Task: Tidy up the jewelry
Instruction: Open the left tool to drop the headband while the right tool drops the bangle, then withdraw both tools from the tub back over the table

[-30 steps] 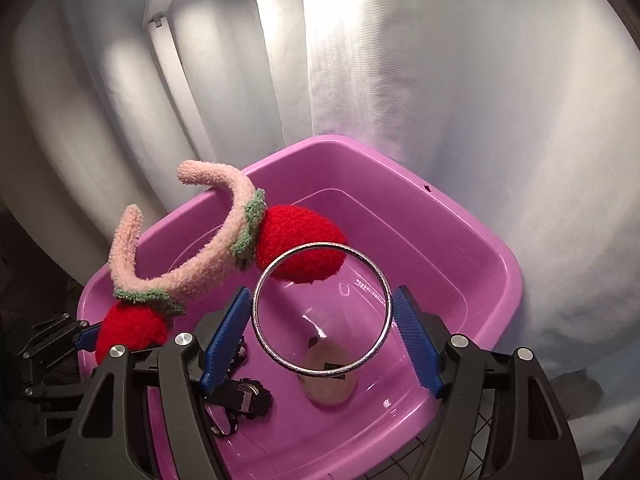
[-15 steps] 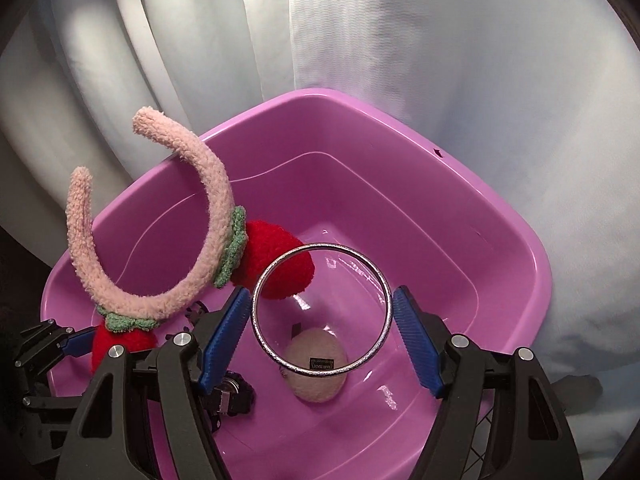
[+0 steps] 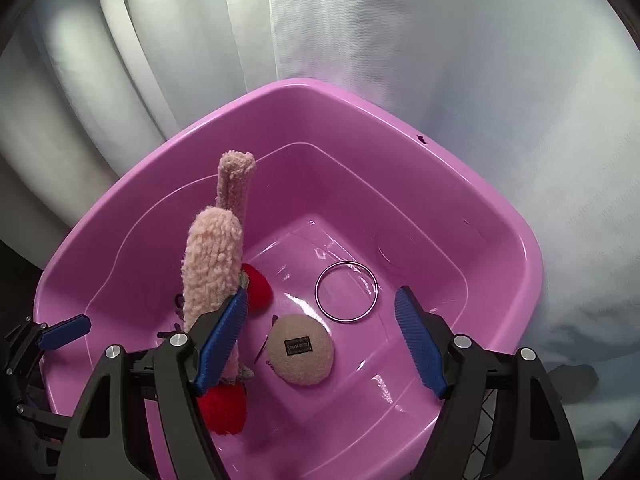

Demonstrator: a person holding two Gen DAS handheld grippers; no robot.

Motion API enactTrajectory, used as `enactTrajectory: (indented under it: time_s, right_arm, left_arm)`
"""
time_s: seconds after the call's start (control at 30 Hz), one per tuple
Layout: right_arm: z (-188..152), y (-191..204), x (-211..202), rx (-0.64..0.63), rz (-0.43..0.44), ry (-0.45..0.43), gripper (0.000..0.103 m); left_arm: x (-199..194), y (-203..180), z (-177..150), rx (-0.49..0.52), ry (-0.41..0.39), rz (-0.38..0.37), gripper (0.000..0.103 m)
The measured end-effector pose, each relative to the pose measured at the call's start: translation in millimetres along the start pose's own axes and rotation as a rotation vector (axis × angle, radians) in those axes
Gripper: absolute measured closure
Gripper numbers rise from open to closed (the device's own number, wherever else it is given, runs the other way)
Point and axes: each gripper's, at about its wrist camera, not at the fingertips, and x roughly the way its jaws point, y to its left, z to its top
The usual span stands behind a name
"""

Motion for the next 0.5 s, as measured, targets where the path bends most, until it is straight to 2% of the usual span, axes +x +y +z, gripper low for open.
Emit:
enactTrajectory:
  time_s: [0.5]
  right_arm:
    - [-11,-3,-20,0.015,0.001,-0.030,0.030]
  left_arm:
    - [-13,-5,-8,-0.006,-0.015,-0.005,0.022]
